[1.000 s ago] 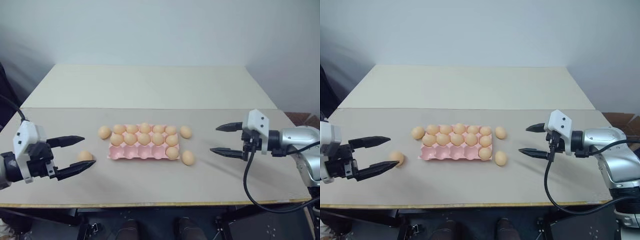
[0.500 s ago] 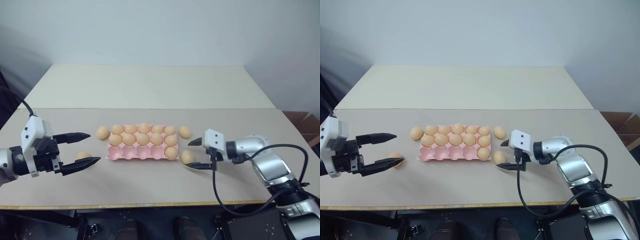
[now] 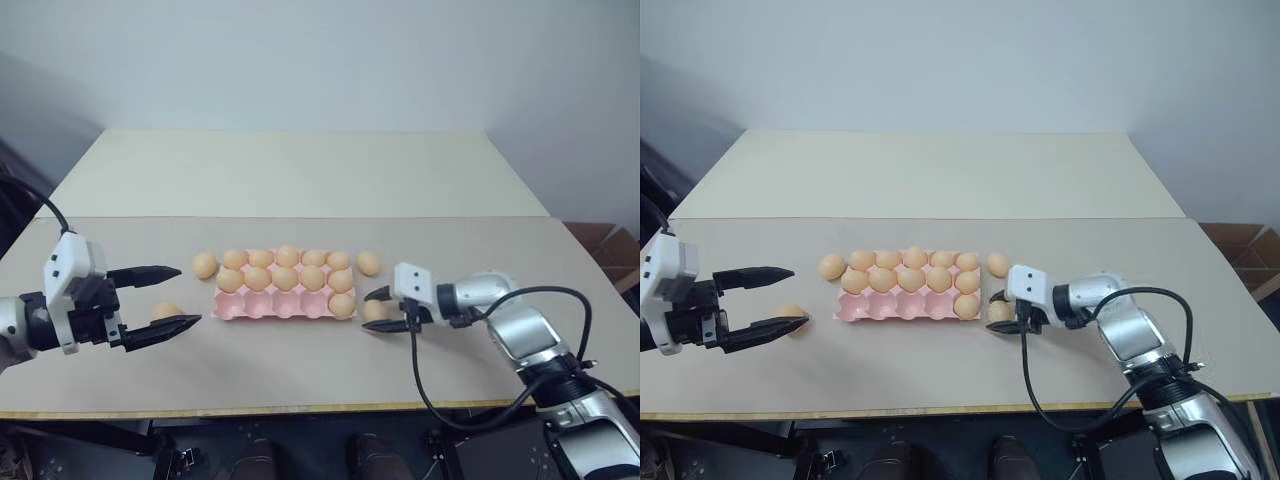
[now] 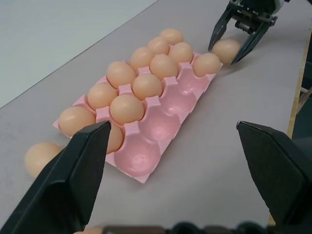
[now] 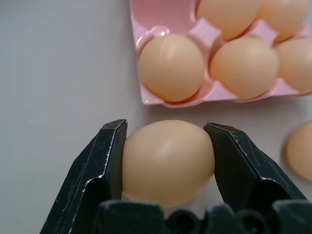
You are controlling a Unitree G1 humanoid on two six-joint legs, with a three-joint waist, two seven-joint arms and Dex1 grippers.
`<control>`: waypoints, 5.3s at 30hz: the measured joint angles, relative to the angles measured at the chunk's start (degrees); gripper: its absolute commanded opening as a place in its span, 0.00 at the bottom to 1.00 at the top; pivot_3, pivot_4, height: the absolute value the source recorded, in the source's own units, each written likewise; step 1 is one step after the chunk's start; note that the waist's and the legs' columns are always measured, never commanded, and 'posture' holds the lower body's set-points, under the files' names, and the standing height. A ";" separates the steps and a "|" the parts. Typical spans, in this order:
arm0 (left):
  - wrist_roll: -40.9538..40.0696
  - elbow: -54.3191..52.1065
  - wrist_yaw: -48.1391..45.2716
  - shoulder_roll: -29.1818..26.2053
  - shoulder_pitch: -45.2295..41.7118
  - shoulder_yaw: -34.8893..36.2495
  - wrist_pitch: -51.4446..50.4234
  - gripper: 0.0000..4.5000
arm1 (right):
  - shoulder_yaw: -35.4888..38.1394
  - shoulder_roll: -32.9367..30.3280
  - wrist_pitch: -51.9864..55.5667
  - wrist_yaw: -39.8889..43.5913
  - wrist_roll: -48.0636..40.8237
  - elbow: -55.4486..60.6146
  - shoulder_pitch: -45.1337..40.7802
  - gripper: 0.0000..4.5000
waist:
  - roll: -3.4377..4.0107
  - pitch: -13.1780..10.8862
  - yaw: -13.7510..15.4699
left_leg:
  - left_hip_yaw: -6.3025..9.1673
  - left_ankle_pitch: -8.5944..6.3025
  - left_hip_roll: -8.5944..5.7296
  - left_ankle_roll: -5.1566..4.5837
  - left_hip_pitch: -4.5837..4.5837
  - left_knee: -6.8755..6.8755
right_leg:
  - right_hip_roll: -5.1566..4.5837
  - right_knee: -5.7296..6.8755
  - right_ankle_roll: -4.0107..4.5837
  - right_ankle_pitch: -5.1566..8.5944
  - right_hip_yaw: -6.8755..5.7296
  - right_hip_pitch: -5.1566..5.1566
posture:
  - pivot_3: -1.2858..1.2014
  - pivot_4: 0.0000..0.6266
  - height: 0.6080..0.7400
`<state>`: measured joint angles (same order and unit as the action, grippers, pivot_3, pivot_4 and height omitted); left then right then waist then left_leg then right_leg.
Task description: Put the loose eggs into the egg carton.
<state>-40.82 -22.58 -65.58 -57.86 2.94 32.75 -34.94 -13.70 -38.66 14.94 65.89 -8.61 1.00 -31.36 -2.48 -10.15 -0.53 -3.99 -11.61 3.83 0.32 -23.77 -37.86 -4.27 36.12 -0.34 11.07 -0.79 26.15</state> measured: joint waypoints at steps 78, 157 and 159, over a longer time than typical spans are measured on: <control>3.12 2.94 -2.44 0.82 3.69 2.10 7.07 1.00 | -3.59 12.66 -5.49 -17.49 15.15 -33.91 -17.72 0.71 | -0.03 0.02 -0.38 | -0.10 0.00 0.07 0.00 -0.05 0.02 | 0.06 -0.02 -0.09 -0.22 0.06 0.09 | 0.52 0.24 1.00; 10.72 8.09 12.86 2.04 2.55 -4.40 -1.33 1.00 | 24.01 -15.01 10.61 5.95 -16.46 16.50 16.16 0.99 | -0.05 0.02 -0.02 | -0.15 -0.03 0.08 0.05 0.06 0.03 | -0.01 -0.08 0.24 -0.02 0.05 0.04 | 0.52 0.24 1.00; 11.24 8.17 16.92 4.23 -0.14 -7.03 -4.57 1.00 | 24.08 -15.12 10.62 5.85 -17.04 17.12 16.27 0.99 | -0.05 0.02 0.09 | -0.14 -0.03 0.07 0.05 0.05 0.03 | -0.01 -0.09 0.22 -0.03 0.05 0.03 | 0.52 0.24 1.00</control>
<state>-29.59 -14.41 -48.66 -53.63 2.80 25.72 -39.51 10.38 -53.78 25.56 71.75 -25.64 18.12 -15.08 -2.53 -10.12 -0.44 -4.13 -11.63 3.90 0.36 -23.71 -37.83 -4.28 36.03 -0.12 11.04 -0.74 26.18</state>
